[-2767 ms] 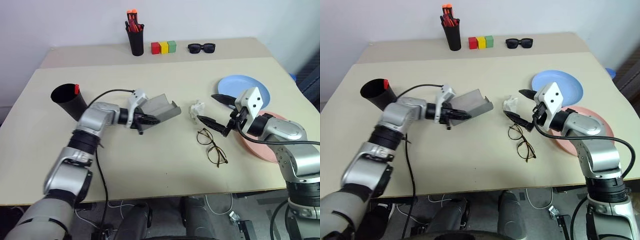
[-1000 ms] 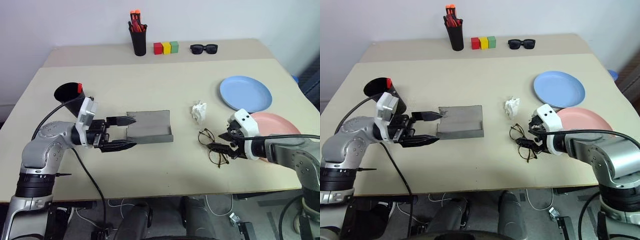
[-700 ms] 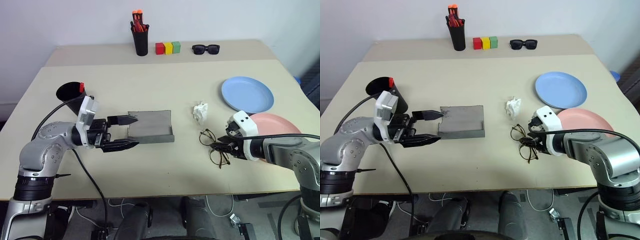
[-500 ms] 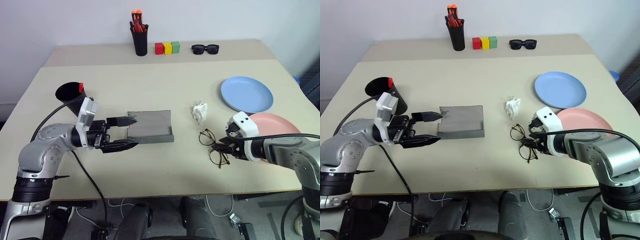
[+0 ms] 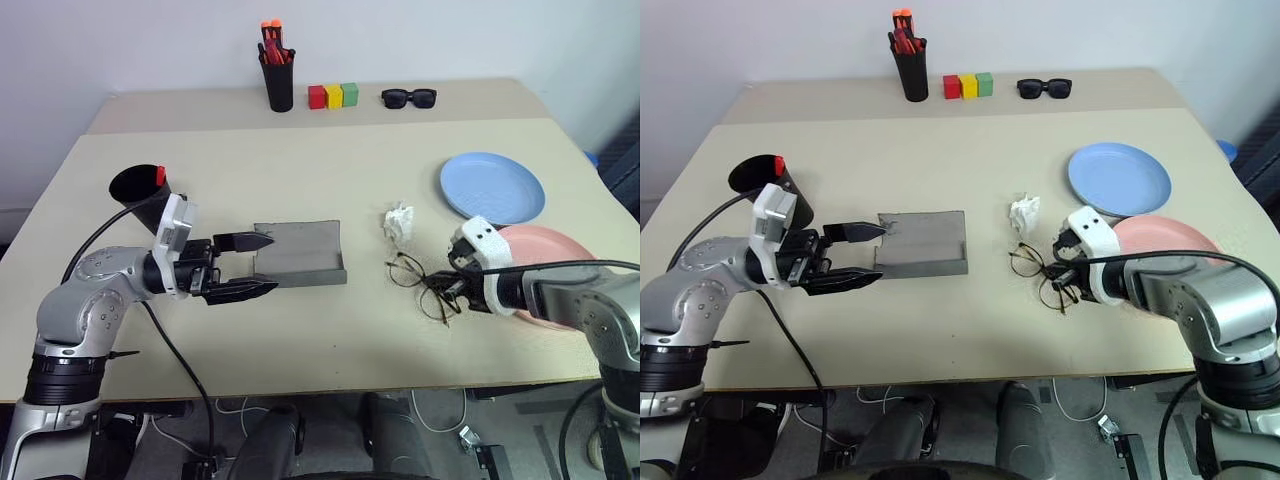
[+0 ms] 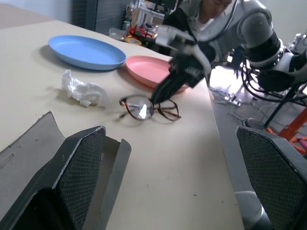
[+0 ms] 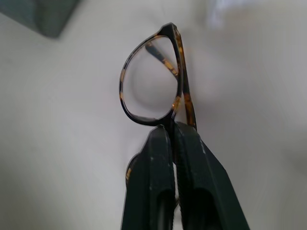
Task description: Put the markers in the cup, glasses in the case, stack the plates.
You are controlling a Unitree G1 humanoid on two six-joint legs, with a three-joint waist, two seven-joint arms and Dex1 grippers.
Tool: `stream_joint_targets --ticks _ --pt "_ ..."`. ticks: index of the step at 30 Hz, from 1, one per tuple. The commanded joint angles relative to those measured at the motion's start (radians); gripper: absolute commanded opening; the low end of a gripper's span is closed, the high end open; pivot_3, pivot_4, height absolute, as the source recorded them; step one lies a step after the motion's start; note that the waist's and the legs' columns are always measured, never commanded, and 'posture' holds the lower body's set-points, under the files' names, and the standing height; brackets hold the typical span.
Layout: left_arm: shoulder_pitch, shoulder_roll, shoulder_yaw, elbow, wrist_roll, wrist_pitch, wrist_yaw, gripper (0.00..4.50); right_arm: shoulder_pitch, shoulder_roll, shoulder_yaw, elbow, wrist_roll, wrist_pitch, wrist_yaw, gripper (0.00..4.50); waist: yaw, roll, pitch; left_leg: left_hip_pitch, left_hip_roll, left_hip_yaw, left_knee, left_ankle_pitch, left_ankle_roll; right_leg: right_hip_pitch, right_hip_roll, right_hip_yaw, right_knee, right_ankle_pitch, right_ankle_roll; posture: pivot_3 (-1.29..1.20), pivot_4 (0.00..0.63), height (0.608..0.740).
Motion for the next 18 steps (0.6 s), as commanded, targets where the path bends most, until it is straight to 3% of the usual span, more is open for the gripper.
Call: stream_joint_targets --ticks 1,6,11,16,18 --pt "0.021 0.020 0.055 -0.029 -0.035 0.011 0.028 4.50 -0.148 0.011 -0.023 -0.010 0.035 -0.026 0.015 0.05 -0.001 0.000 0.000 0.000 0.001 0.000 0.000 0.000 0.000 0.000 0.001 0.000 0.000 0.000 0.000 0.00 0.150 0.740" --pt "0.072 0.053 0.104 -0.118 -0.115 0.105 0.089 4.50 -0.310 0.196 0.102 0.136 -0.063 -0.225 -0.043 0.05 -0.013 -0.001 -0.001 0.000 0.004 0.000 -0.001 -0.001 -0.001 0.000 0.003 0.000 -0.003 0.002 -0.003 0.00 0.150 0.740" --pt "0.129 0.098 0.164 -0.195 -0.185 0.170 0.139 4.50 -0.313 0.395 0.241 0.226 -0.160 -0.413 -0.081 0.05 -0.022 -0.001 0.000 -0.001 0.004 -0.001 -0.002 -0.001 -0.002 -0.002 0.004 0.000 -0.004 0.002 -0.004 0.00 0.150 0.740" --pt "0.156 0.105 0.192 -0.251 -0.224 0.192 0.200 4.50 -0.290 0.510 0.310 0.293 -0.211 -0.517 -0.082 0.05 -0.020 0.000 0.000 -0.001 0.004 -0.002 -0.003 -0.001 -0.003 -0.003 0.004 0.000 -0.004 0.003 -0.005 0.00 0.150 0.740" --pt "0.171 0.107 0.202 -0.268 -0.227 0.189 0.217 4.50 -0.264 0.500 0.392 0.308 -0.268 -0.559 -0.054 0.05 -0.020 0.000 0.000 -0.001 0.004 -0.002 -0.003 -0.001 -0.003 -0.003 0.004 0.000 -0.003 0.003 -0.005 0.00 0.150 0.740"
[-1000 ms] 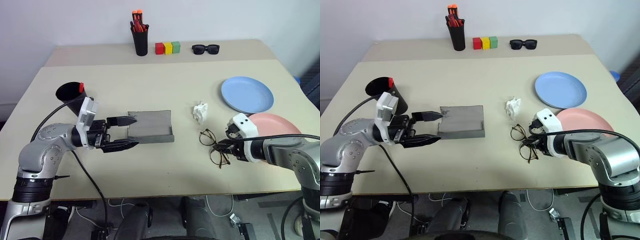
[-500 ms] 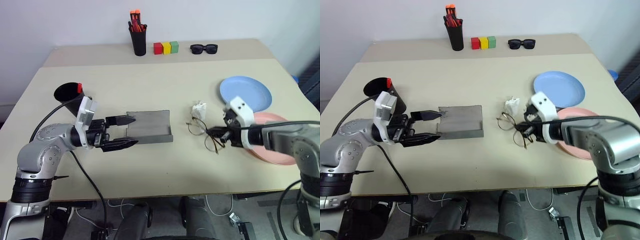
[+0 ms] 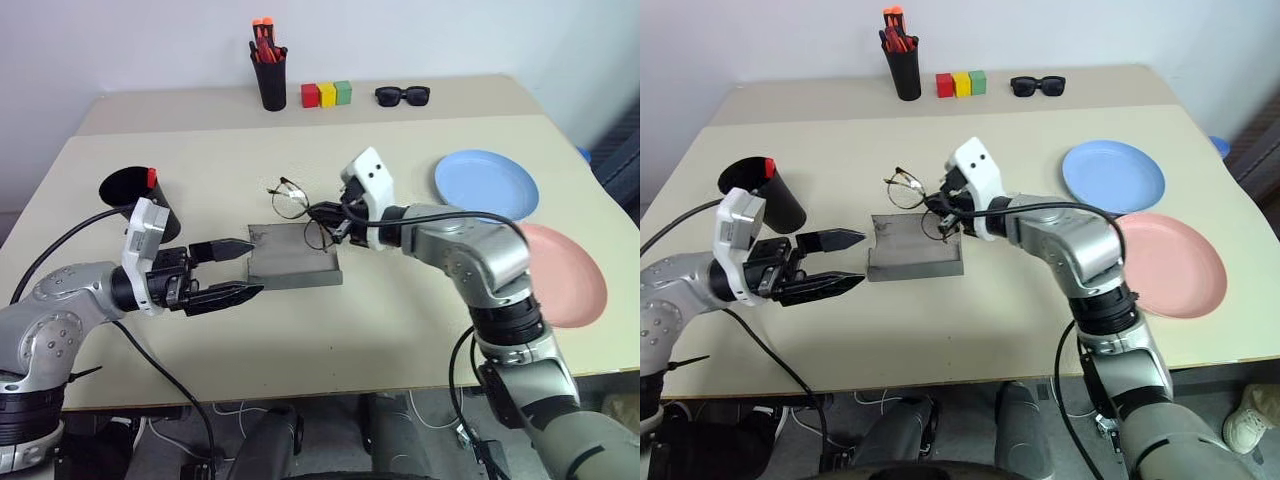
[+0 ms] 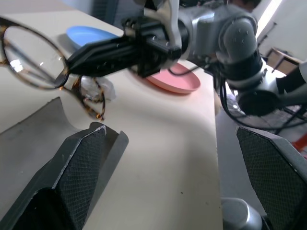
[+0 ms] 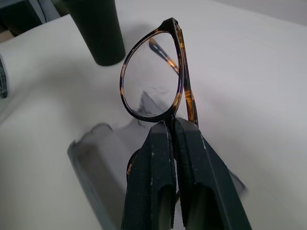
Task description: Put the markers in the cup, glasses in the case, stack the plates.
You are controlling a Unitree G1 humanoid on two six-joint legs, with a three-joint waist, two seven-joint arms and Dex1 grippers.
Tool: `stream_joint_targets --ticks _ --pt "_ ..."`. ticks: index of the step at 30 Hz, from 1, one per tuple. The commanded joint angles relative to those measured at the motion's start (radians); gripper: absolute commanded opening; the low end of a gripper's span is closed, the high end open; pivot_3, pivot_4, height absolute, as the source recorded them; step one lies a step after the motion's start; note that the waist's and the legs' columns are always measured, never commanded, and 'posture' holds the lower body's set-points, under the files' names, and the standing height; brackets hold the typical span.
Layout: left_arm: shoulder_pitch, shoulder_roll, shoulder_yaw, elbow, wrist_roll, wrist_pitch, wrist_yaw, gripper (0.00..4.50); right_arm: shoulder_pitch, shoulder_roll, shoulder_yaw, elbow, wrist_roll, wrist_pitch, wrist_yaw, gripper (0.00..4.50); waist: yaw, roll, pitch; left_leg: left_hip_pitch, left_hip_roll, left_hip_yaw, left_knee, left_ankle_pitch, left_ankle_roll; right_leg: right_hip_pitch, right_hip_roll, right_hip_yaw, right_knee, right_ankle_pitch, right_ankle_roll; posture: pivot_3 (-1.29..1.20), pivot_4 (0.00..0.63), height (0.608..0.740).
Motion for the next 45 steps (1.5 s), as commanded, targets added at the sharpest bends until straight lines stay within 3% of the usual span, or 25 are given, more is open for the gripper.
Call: stream_joint_targets --ticks 1,7,13,20,25,28,35,40,43,45 --pt "0.021 0.017 0.045 -0.058 -0.027 -0.004 0.031 4.50 0.034 -0.008 0.098 0.001 -0.070 -0.074 0.039 0.05 -0.001 0.000 0.000 0.000 0.000 0.000 0.000 0.000 0.000 0.000 0.000 0.000 0.000 0.000 0.000 0.00 0.150 0.740" --pt "0.041 0.014 0.055 -0.052 -0.021 -0.031 0.038 4.50 0.064 -0.080 0.216 0.023 -0.206 -0.198 0.114 0.05 -0.002 0.000 0.000 0.001 0.000 0.002 0.000 0.000 -0.001 0.000 0.001 0.000 0.000 0.000 0.000 0.00 0.150 0.740" --pt "0.051 0.012 0.042 -0.009 0.007 -0.076 0.002 4.50 0.050 -0.063 0.168 0.022 -0.190 -0.170 0.150 0.05 -0.005 0.000 0.000 0.001 0.001 0.002 -0.001 0.000 -0.001 0.000 0.002 0.000 0.000 0.000 0.000 0.00 0.150 0.740" --pt "0.037 0.011 0.019 0.036 0.038 -0.121 -0.037 4.50 0.041 -0.149 0.251 0.015 -0.305 -0.314 0.260 0.05 -0.001 0.000 0.000 0.001 0.001 0.002 -0.001 0.000 -0.001 0.000 0.002 0.000 0.000 0.000 0.000 0.00 0.150 0.740" --pt "0.007 0.012 -0.001 0.057 0.052 -0.131 -0.042 4.50 0.043 -0.141 0.242 0.022 -0.313 -0.333 0.299 0.05 -0.002 0.000 0.000 0.001 0.001 0.002 -0.001 0.000 -0.001 0.000 0.002 0.000 0.000 0.000 -0.001 0.00 0.150 0.740" --pt "-0.016 0.010 -0.014 0.062 0.057 -0.127 -0.033 4.50 0.043 -0.128 0.238 0.022 -0.323 -0.336 0.299 0.90 -0.003 0.000 0.000 0.001 0.001 0.002 -0.001 0.000 -0.001 0.000 0.002 0.000 0.000 0.000 -0.001 0.00 0.150 0.740" --pt "-0.072 -0.017 -0.036 0.082 0.078 -0.131 0.023 4.50 0.024 -0.078 0.170 0.032 -0.304 -0.291 0.265 4.25 -0.001 0.000 0.000 0.001 0.001 0.001 -0.001 0.000 -0.001 0.000 0.002 0.000 0.000 0.000 -0.001 0.00 0.150 0.740" --pt "-0.217 -0.073 -0.112 0.215 0.218 -0.208 0.110 4.50 0.018 -0.029 0.072 0.031 -0.249 -0.279 0.232 4.38 0.002 0.000 0.000 0.001 0.001 0.001 0.000 0.001 -0.002 0.001 0.002 0.000 0.000 0.001 -0.001 0.00 0.150 0.740" --pt "-0.346 -0.131 -0.157 0.352 0.344 -0.298 0.198 3.65 0.001 0.006 -0.023 0.050 -0.194 -0.232 0.193 4.50 0.002 0.000 0.000 0.000 0.001 0.000 0.000 0.002 -0.003 0.001 0.002 -0.001 0.000 0.002 -0.002 0.00 0.150 0.740" --pt "-0.431 -0.164 -0.196 0.455 0.435 -0.332 0.269 2.70 -0.002 0.000 -0.061 0.067 -0.188 -0.230 0.178 4.50 0.004 0.000 0.000 0.001 0.000 0.000 0.000 0.002 -0.003 0.001 0.002 -0.001 0.000 0.002 -0.002 0.00 0.150 0.740"
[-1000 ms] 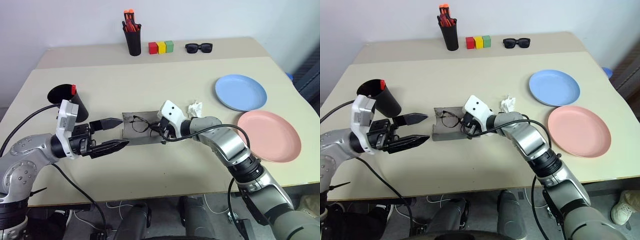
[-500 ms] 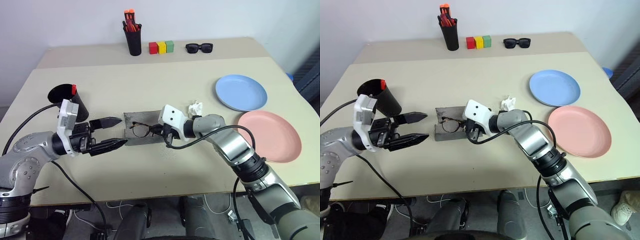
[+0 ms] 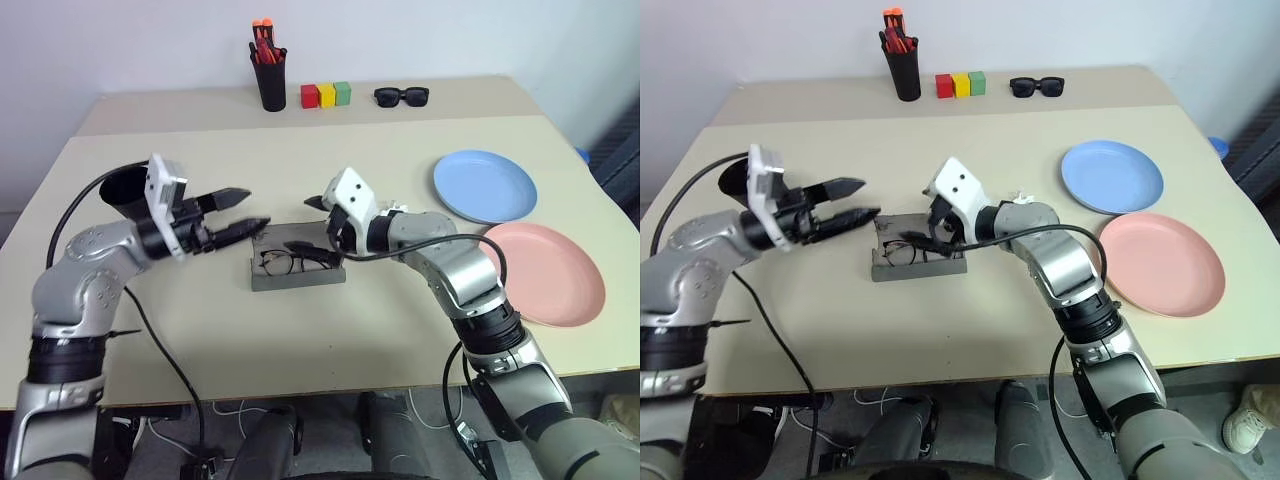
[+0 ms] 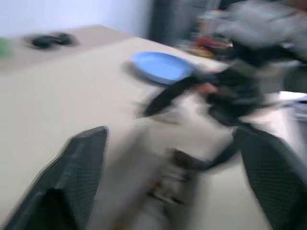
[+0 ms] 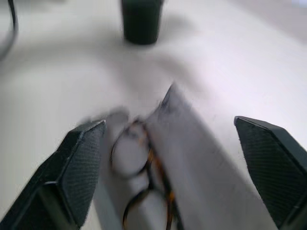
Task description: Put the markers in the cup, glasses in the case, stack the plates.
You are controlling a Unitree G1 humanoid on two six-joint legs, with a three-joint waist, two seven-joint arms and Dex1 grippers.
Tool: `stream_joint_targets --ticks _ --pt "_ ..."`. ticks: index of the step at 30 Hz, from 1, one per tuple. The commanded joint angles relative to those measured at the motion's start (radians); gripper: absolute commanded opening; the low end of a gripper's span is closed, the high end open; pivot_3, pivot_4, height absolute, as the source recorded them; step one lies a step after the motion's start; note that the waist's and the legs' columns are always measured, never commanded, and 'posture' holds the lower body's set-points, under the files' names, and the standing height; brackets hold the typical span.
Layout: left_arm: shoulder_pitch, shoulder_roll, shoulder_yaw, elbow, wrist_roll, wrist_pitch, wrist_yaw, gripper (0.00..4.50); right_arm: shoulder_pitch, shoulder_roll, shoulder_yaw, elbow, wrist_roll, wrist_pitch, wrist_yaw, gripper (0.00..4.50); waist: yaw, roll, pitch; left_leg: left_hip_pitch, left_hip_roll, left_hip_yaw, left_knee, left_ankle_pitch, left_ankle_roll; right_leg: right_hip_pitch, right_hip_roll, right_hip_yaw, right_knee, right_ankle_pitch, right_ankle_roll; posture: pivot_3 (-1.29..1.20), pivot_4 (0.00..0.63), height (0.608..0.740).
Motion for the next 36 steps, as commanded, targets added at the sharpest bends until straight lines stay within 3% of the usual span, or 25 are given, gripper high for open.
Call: stream_joint_targets --ticks 1,5,6,13,20,27,36 --pt "-0.128 -0.046 -0.045 0.156 0.153 -0.085 0.129 2.21 -0.030 -0.007 -0.090 0.009 0.032 0.010 -0.034 4.50 -0.001 0.000 0.000 0.000 0.000 0.000 0.000 0.000 0.000 0.000 0.000 0.000 0.000 0.000 0.000 0.00 0.150 0.740" --pt "-0.229 -0.107 -0.104 0.316 0.253 -0.133 0.171 0.11 -0.005 -0.042 -0.098 0.004 0.025 0.013 -0.032 4.50 -0.006 0.000 0.000 0.000 -0.001 0.001 0.000 0.002 -0.004 -0.001 0.000 0.000 -0.001 0.000 0.000 0.00 0.150 0.740" --pt "-0.248 -0.115 -0.124 0.365 0.287 -0.160 0.172 0.04 0.001 -0.048 -0.100 0.000 0.029 0.022 -0.030 4.50 -0.008 0.000 0.000 -0.001 -0.001 0.001 -0.001 0.002 -0.004 -0.001 0.000 0.000 -0.001 0.000 0.000 0.00 0.150 0.740" --pt "-0.374 -0.134 -0.232 0.696 0.447 -0.222 0.120 0.04 0.031 -0.049 -0.104 -0.048 0.034 0.048 -0.062 4.50 -0.008 0.000 0.000 -0.001 -0.001 0.002 -0.001 0.002 -0.004 -0.002 0.000 0.000 0.000 0.000 0.000 0.00 0.150 0.740" --pt "-0.419 -0.132 -0.269 0.759 0.476 -0.141 -0.028 0.04 0.055 -0.043 -0.101 -0.087 0.041 0.069 -0.089 4.50 -0.007 0.000 0.000 -0.002 -0.001 0.002 0.000 0.001 -0.004 -0.002 0.000 0.000 0.000 0.001 0.001 0.00 0.150 0.740" --pt "-0.354 -0.067 -0.324 0.573 0.452 -0.064 -0.294 0.04 0.053 -0.044 -0.093 -0.079 0.040 0.065 -0.103 4.50 -0.011 0.000 0.000 -0.002 -0.001 0.002 0.000 0.001 -0.002 -0.003 0.000 0.000 0.001 0.001 0.001 0.00 0.150 0.740" --pt "-0.172 0.004 -0.314 0.238 0.411 -0.046 -0.375 0.04 0.039 -0.055 -0.091 -0.046 0.028 0.049 -0.102 4.50 -0.008 0.000 0.000 -0.002 0.001 0.002 0.000 0.000 0.000 -0.004 0.000 0.000 0.002 0.001 0.001 0.00 0.150 0.740"
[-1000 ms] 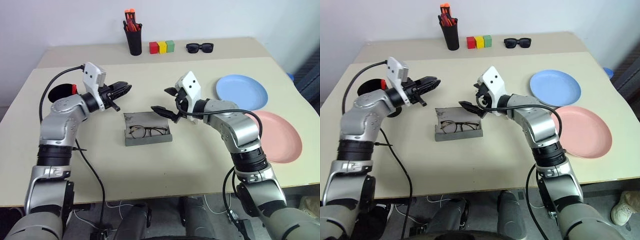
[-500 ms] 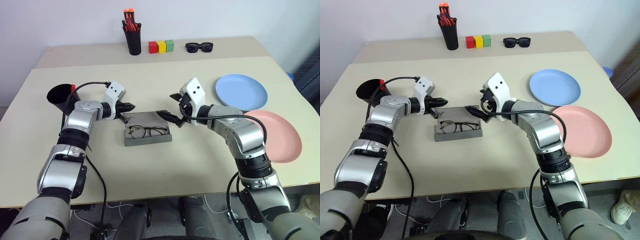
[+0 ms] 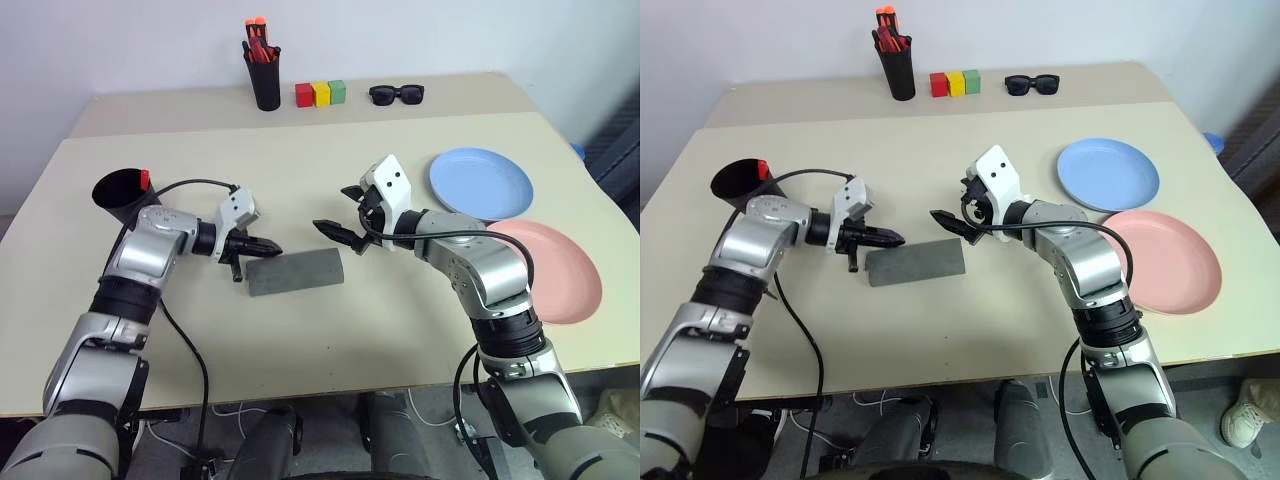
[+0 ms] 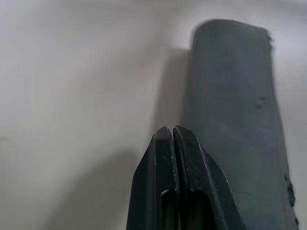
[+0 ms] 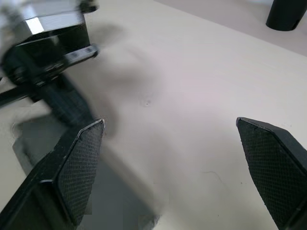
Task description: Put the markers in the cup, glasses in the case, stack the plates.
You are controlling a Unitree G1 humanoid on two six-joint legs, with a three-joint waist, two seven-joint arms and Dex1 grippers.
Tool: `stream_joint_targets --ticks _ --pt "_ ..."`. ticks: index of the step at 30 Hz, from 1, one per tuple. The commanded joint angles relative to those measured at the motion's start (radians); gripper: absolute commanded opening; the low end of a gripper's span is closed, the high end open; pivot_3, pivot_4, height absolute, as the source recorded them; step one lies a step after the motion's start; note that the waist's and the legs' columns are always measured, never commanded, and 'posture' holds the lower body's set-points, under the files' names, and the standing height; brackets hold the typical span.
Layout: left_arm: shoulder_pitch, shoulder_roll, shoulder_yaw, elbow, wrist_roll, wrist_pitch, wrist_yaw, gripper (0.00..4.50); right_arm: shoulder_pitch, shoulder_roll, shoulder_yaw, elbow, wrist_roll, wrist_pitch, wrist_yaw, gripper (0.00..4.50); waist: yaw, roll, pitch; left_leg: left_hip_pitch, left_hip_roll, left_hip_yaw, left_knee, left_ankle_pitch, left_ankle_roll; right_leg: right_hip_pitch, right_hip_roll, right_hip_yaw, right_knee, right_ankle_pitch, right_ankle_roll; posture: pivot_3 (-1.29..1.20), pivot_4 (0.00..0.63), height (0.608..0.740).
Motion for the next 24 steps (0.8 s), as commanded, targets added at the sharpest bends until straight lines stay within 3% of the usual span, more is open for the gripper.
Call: stream_joint_targets --ticks 1,6,8,12,16,24 --pt "0.034 0.028 0.028 -0.137 -0.041 0.031 -0.008 0.04 -0.021 -0.006 -0.004 -0.008 -0.006 -0.025 -0.001 4.50 0.004 0.000 0.000 0.000 0.000 0.000 0.000 0.000 0.000 0.000 0.000 0.000 0.000 0.000 0.000 0.00 0.150 0.740" --pt "0.044 0.000 0.098 -0.148 -0.077 -0.004 0.071 0.04 -0.028 -0.005 -0.019 0.010 -0.007 -0.033 -0.013 4.50 0.004 0.000 0.000 0.000 0.000 0.000 0.000 0.000 0.000 0.000 0.000 0.000 0.002 0.000 0.000 0.00 0.150 0.740" --pt "0.022 -0.035 0.169 -0.118 -0.120 -0.045 0.117 0.56 -0.038 -0.014 -0.042 0.032 -0.022 -0.060 -0.033 4.50 0.006 0.000 0.000 0.000 0.000 0.000 0.000 0.000 0.000 0.000 0.000 0.000 0.002 0.000 0.000 0.00 0.150 0.740" --pt "0.040 -0.055 0.242 -0.152 -0.213 -0.044 0.101 2.40 -0.055 -0.050 -0.149 0.052 0.022 -0.028 -0.046 4.50 0.005 0.000 0.000 0.000 0.000 0.000 0.001 0.000 0.000 0.000 0.000 0.000 0.002 0.000 0.000 0.00 0.150 0.740" --pt "0.100 -0.044 0.284 -0.237 -0.333 0.034 0.049 4.48 0.019 -0.192 -0.255 -0.031 0.088 0.041 0.023 4.50 0.008 0.000 0.000 -0.001 0.000 0.000 0.001 0.000 0.000 0.000 -0.001 0.000 0.001 0.000 0.000 0.00 0.150 0.740" --pt "0.168 -0.005 0.279 -0.287 -0.436 0.103 -0.041 4.48 0.265 -0.495 -0.419 -0.190 0.178 0.336 0.069 4.50 0.005 0.000 0.000 0.000 0.000 0.002 0.001 -0.001 0.002 0.001 -0.001 0.000 -0.001 0.000 0.000 0.00 0.150 0.740"
